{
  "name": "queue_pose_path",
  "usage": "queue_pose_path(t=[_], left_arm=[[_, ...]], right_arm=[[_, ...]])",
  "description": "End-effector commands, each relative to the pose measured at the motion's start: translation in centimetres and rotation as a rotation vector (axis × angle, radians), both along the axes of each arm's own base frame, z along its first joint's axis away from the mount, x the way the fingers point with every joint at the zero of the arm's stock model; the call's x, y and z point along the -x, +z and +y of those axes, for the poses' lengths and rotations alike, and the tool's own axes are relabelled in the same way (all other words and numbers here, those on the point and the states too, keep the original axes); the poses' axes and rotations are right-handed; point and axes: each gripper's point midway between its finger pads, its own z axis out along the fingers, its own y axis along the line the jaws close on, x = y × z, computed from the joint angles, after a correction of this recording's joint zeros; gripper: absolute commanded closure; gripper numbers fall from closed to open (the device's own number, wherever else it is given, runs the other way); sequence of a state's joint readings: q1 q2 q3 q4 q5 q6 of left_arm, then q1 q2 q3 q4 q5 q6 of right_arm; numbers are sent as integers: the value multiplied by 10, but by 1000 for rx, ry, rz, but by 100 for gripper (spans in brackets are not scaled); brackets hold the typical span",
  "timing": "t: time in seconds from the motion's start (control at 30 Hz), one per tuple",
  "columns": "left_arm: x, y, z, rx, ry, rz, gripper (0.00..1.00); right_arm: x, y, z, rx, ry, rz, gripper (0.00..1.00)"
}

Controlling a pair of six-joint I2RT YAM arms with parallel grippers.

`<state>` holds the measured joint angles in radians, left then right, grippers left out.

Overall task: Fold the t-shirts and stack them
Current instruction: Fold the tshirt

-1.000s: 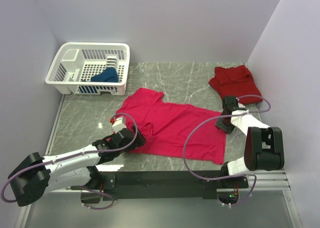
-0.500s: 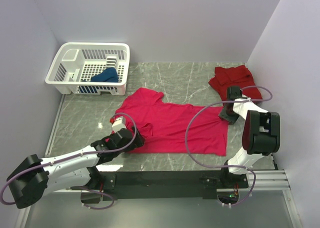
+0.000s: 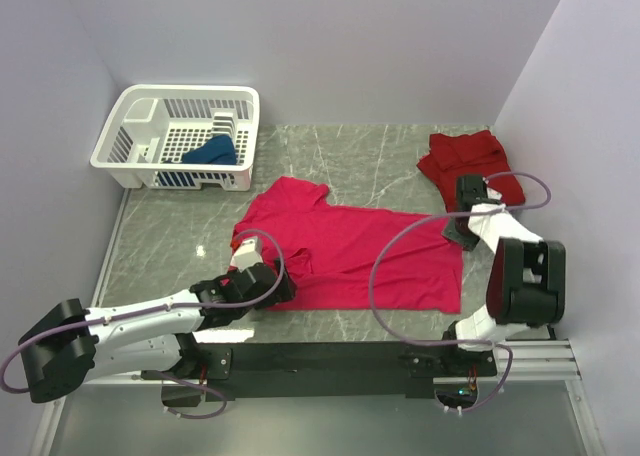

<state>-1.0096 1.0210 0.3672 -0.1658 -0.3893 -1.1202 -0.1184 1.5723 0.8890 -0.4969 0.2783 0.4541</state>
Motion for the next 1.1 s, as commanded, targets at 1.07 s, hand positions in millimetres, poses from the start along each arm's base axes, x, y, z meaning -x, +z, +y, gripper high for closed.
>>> queue_pose_path(t=[1.07], left_arm=[[-153, 51, 94, -138, 220, -85, 1]], right_arm=[[2, 93, 431, -343, 1095, -325, 49]])
